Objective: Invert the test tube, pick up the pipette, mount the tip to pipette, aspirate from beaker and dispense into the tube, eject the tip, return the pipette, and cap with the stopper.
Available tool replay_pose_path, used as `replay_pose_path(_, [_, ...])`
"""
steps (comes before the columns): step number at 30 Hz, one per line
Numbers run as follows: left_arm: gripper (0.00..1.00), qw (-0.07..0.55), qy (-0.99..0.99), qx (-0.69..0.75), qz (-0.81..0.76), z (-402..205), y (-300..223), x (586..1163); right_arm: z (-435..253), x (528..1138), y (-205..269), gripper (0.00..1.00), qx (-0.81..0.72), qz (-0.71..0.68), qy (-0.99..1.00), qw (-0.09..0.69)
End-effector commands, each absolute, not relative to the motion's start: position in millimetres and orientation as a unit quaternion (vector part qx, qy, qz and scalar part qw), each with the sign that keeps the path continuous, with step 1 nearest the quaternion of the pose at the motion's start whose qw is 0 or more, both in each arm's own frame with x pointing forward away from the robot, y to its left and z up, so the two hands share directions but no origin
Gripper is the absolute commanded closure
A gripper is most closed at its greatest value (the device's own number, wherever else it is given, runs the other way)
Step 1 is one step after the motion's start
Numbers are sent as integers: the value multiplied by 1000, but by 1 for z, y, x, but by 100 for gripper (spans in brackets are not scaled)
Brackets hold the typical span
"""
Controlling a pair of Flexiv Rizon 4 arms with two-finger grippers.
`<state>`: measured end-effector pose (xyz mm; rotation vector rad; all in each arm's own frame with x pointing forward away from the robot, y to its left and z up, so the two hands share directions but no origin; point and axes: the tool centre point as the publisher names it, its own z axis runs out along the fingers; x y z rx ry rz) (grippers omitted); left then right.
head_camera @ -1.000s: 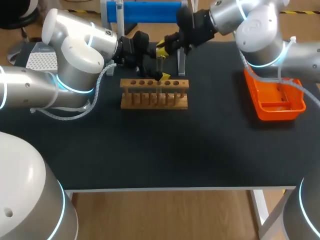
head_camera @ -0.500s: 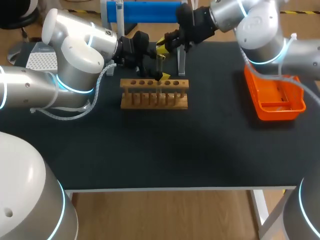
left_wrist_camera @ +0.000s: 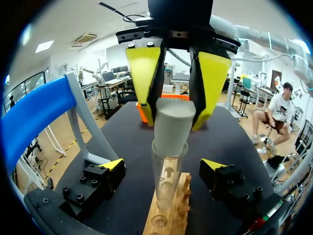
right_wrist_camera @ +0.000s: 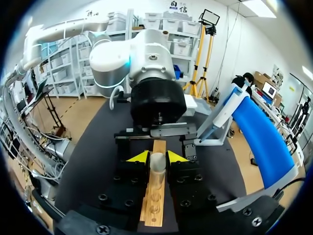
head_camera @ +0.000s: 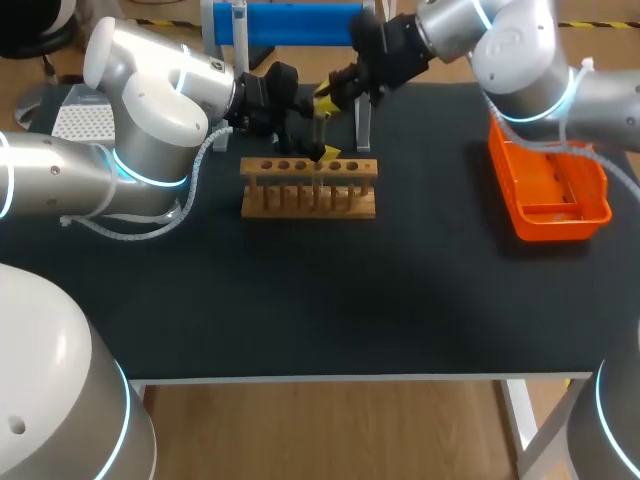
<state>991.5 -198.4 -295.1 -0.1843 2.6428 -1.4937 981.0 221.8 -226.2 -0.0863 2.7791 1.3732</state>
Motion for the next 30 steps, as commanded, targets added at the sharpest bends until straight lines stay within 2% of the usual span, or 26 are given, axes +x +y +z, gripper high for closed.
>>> replay_pose_path(1, [0, 49, 868, -60, -490, -295, -198, 992, -226, 983, 222, 100, -28, 438, 898, 16])
replay_pose_path(17, [0, 49, 868, -60, -490, -295, -198, 992, -238, 976, 220, 100, -21, 436, 900, 4])
replay_pose_path(18, [0, 49, 868, -60, -490, -295, -198, 992, -239, 975, 220, 74, -20, 440, 898, 4])
replay_pose_path(19, [0, 49, 868, -60, -490, -295, -198, 992, -239, 975, 219, 59, -18, 444, 896, 5])
replay_pose_path(20, [0, 49, 868, -60, -490, -295, -198, 992, -240, 974, 218, 4, -16, 449, 893, 5])
replay_pose_path(21, [0, 49, 868, -60, -490, -295, -198, 992, -240, 974, 216, 0, -13, 456, 890, 7])
replay_pose_path(30, [0, 49, 868, -60, -490, -295, -198, 992, -228, 971, 192, 0, -4, 538, 843, 23])
